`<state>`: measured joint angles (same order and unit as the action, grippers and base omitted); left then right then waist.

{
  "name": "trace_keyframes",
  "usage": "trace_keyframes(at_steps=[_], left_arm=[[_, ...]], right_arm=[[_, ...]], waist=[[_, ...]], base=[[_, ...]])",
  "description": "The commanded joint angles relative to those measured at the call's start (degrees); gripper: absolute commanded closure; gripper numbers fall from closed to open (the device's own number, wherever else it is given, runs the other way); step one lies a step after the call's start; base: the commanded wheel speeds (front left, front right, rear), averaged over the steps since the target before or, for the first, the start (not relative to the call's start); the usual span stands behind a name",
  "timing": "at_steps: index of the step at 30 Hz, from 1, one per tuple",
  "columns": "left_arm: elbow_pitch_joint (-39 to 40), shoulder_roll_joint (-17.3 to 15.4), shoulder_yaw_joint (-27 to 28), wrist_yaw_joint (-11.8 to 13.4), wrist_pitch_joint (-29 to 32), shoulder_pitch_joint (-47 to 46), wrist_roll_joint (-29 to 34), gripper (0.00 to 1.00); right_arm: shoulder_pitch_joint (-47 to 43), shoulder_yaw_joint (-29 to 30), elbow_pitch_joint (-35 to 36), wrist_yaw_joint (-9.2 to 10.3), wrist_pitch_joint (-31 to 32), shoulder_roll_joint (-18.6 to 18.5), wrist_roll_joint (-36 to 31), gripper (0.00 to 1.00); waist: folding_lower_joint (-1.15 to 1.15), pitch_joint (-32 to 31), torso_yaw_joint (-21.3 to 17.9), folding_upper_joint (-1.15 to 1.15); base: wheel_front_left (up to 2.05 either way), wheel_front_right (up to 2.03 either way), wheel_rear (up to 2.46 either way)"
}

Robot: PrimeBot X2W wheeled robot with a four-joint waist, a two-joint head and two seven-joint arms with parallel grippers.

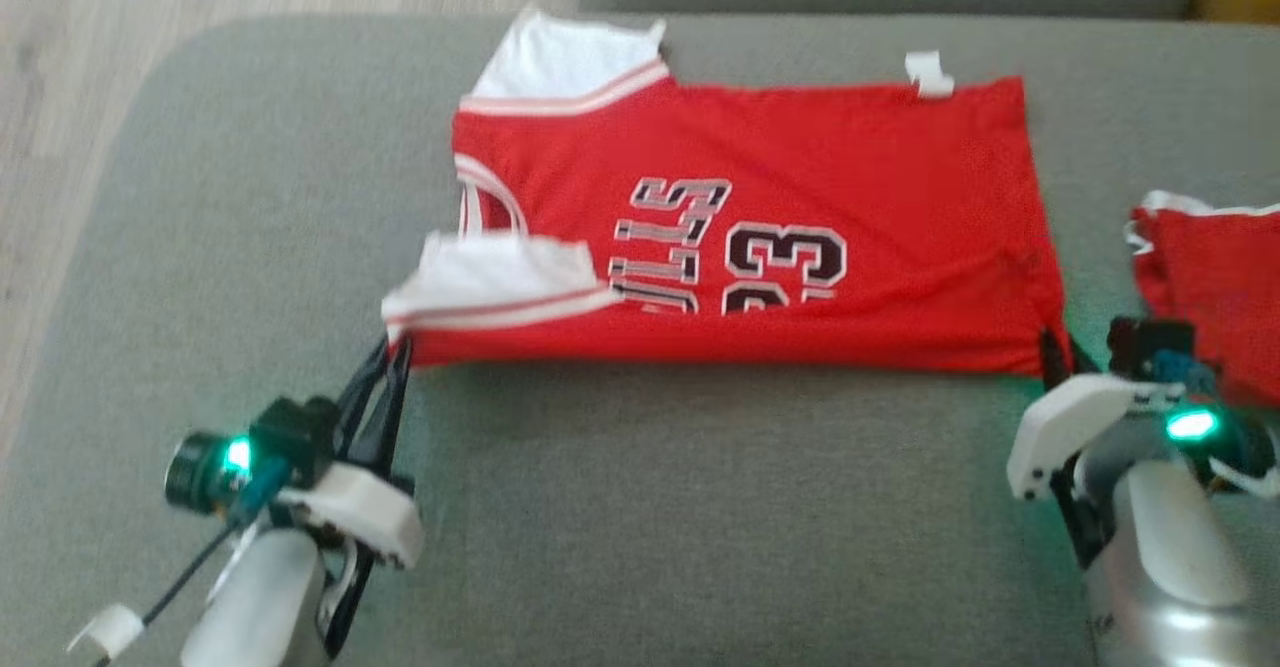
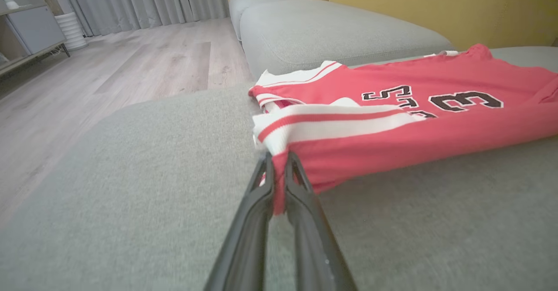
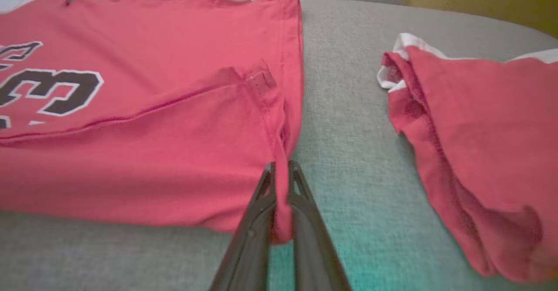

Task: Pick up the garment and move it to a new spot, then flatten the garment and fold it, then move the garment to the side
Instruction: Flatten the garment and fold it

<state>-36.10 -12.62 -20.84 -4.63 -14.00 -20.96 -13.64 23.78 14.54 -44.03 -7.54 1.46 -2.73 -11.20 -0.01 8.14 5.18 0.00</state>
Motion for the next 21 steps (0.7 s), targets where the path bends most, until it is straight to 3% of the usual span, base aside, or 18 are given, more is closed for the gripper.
trace_keyframes(at_steps=[1,11,21], left_arm=[[1.3,-2.5,1.8,0.1,-0.1,-1.2,-0.5,1.0],[4.3,-4.4,-0.5,-1.3,5.0,8.7,-2.9,1.0],[11.2,-5.2,-2.2,-1.5,9.7,13.5,-4.8,1.0]], right_arm=[[0.3,-1.7,2.2,0.05,-0.2,-0.1,1.0,1.0],[-11.5,-7.4,13.6,0.05,9.3,-0.1,7.5,1.0],[-19.6,-8.8,25.2,0.05,15.5,-0.1,11.4,1.0]], waist=[[0.01,-2.8,-1.7,0.0],[0.01,-8.6,-4.2,0.0],[0.01,-8.8,-4.7,0.0]], base=[[0.0,0.0,0.0],[0.0,0.0,0.0],[0.0,0.0,0.0]])
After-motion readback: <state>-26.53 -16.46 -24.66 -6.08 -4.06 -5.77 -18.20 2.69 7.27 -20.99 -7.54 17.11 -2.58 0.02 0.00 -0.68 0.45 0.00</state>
